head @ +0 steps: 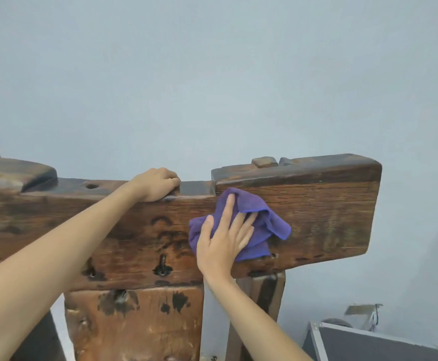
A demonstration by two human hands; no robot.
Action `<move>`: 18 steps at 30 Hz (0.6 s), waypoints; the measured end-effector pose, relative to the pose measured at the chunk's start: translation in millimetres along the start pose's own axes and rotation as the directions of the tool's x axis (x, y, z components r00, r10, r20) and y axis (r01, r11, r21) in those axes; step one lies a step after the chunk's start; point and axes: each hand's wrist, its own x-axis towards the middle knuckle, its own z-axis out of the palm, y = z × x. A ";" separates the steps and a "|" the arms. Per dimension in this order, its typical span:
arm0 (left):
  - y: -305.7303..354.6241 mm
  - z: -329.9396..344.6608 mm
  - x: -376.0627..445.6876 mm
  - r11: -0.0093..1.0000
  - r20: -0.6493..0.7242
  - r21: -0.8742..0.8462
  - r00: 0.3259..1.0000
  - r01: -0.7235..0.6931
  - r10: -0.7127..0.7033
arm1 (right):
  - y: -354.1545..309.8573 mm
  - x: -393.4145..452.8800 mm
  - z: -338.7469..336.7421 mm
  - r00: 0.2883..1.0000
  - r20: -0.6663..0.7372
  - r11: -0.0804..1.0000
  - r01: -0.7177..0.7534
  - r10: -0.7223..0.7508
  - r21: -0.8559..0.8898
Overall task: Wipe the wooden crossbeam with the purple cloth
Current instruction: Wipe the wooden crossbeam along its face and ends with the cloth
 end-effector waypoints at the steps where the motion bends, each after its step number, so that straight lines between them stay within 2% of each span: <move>1: -1.1 -1.1 1.8 1.000 0.005 -0.014 1.000 -0.006 0.007 | 12.7 15.2 -8.0 0.987 0.031 0.985 0.160 -0.158 -0.061; 2: -2.3 -2.2 3.2 0.999 0.011 -0.031 1.000 -0.011 0.011 | 25.6 33.9 -19.4 0.949 0.063 0.943 0.315 -0.310 -0.111; 4: -4.6 -3.9 5.4 0.998 0.029 -0.062 0.999 -0.019 0.021 | 47.0 76.8 -47.3 0.826 0.119 0.812 0.564 -0.551 -0.151; 5: -4.8 -3.5 5.7 0.997 0.038 -0.073 0.999 -0.025 0.028 | 55.1 98.5 -63.3 0.775 0.149 0.756 0.632 -0.614 -0.171; 6: -5.1 -3.4 5.3 0.996 0.041 -0.082 0.999 -0.028 0.032 | 61.5 119.6 -78.0 0.755 0.175 0.723 0.656 -0.632 -0.217; 7: -5.3 -3.1 5.0 0.996 0.041 -0.089 0.999 -0.029 0.032 | 67.9 140.6 -91.9 0.767 0.182 0.718 0.640 -0.615 -0.272; 11: -4.7 2.6 6.6 1.000 0.025 -0.019 1.000 -0.005 0.005 | 104.6 217.6 -155.9 0.900 0.102 0.810 0.427 -0.423 -0.402; 13: -2.9 5.0 8.2 1.000 0.012 0.011 1.000 0.013 -0.013 | 118.0 260.0 -182.9 0.973 0.155 0.856 0.224 -0.170 -0.466; 14: -1.5 5.4 8.1 0.999 0.009 0.024 1.000 0.024 -0.025 | 121.5 279.8 -192.0 0.976 0.218 0.854 0.106 0.009 -0.510; 16: 0.1 6.2 8.0 0.998 0.006 0.043 0.999 0.046 -0.046 | 121.4 313.3 -201.4 0.884 0.372 0.808 -0.010 0.282 -0.589; 18: -1.1 7.7 8.4 0.997 -0.005 0.048 0.998 0.056 -0.056 | 117.2 334.1 -196.3 0.789 0.476 0.777 -0.002 0.387 -0.629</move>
